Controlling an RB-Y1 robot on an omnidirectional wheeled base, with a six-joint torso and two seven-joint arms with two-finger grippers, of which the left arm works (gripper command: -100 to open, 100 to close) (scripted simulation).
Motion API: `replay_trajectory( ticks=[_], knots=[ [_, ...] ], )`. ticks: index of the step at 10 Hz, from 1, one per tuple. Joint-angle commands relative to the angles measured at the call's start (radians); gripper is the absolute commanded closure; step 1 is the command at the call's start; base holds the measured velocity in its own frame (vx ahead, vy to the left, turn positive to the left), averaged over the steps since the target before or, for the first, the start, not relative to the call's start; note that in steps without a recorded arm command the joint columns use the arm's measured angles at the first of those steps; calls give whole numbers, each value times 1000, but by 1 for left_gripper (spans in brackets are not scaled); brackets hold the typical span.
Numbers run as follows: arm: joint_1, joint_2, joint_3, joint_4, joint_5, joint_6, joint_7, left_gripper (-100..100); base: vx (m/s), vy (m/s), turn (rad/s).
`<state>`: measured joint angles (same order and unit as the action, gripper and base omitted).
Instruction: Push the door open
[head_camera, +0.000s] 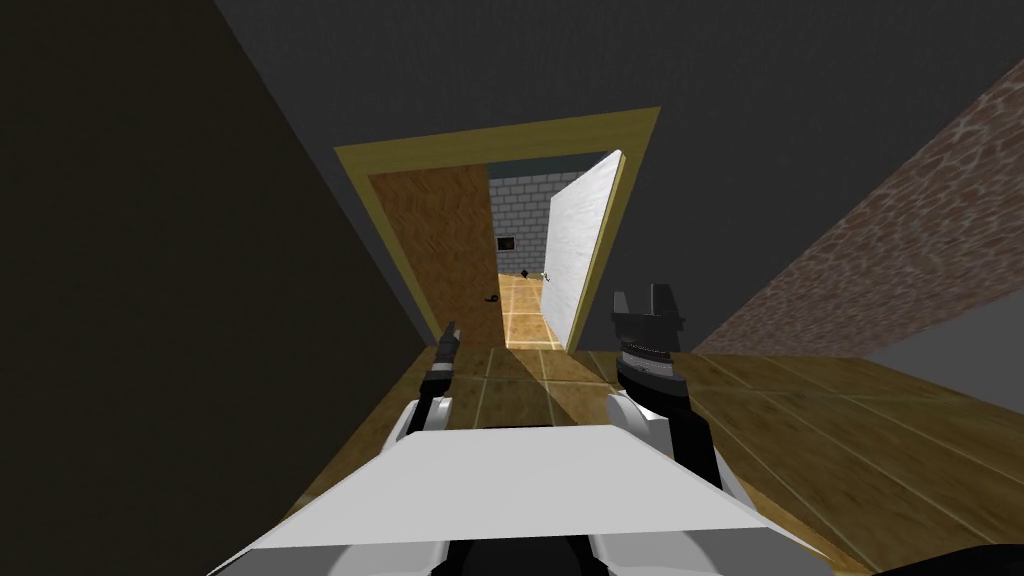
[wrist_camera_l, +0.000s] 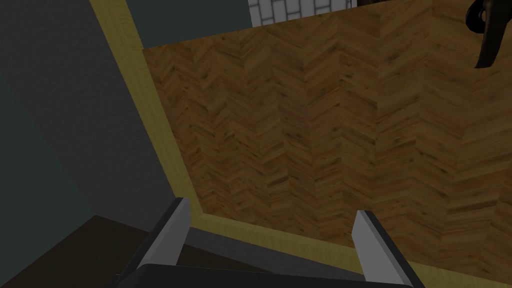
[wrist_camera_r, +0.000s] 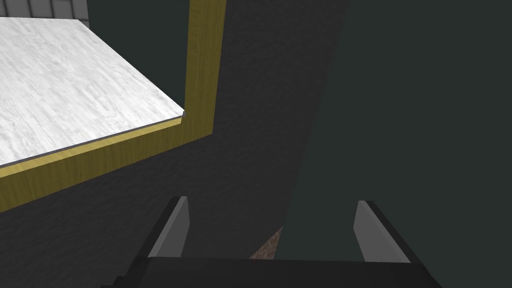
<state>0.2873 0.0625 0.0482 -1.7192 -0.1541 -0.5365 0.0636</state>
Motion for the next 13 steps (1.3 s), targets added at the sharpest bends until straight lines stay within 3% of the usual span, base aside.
replay_trajectory(
  ticks=[1,2,3,13],
  knots=[
    [-19,3,0,50,-5,-16,6,-100,95,3,39],
    [-30,6,0,80,-8,-23,10,-100,101,8,32],
    [-30,6,0,80,-8,-23,10,-100,65,3,8],
    [-147,15,0,370,-42,-94,49,-100,94,6,34]
  ],
)
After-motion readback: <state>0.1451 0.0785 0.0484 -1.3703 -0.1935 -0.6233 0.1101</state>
